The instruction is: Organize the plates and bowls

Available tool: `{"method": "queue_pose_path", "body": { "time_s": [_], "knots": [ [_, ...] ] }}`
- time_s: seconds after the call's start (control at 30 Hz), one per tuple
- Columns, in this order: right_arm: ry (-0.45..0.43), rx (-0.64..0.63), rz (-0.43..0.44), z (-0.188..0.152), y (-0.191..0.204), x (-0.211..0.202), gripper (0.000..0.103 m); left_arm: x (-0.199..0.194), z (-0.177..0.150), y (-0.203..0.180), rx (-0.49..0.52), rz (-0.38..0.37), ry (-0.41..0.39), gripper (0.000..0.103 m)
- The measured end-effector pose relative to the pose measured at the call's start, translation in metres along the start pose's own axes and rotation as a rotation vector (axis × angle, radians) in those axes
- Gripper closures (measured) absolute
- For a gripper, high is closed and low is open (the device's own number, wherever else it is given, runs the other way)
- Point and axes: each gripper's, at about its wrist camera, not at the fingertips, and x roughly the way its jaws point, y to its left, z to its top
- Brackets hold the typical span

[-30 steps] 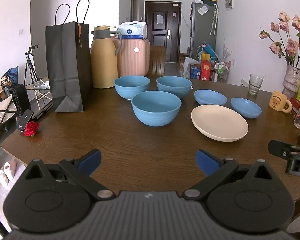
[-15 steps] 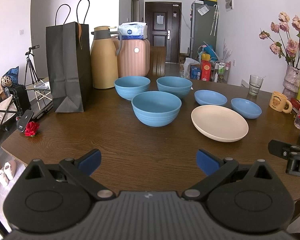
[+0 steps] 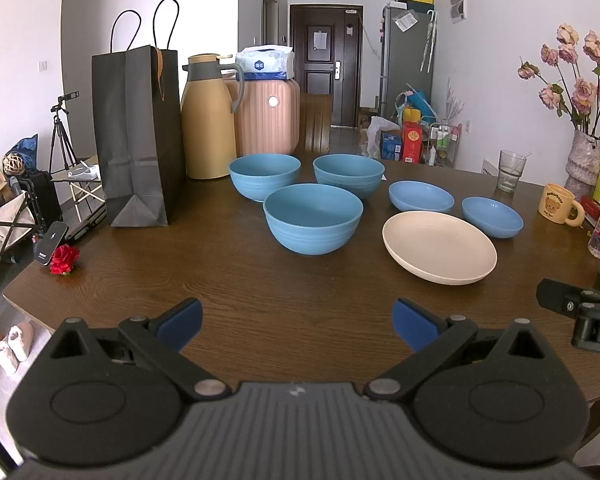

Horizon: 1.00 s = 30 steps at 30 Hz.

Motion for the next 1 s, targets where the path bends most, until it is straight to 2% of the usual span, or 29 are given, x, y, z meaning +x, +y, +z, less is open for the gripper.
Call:
{"method": "queue_pose_path", "body": {
  "time_s": [0.33, 1.0],
  "knots": [
    [0.002, -0.005, -0.01, 0.006, 0.0, 0.001, 0.0, 0.0, 0.003, -0.001, 0.002, -0.004, -0.001, 0.0],
    [0.032, 0.009, -0.043, 0.02, -0.023, 0.034, 0.0, 0.036, 0.025, -0.024, 0.04, -0.025, 0.038, 0.0]
  ]
}}
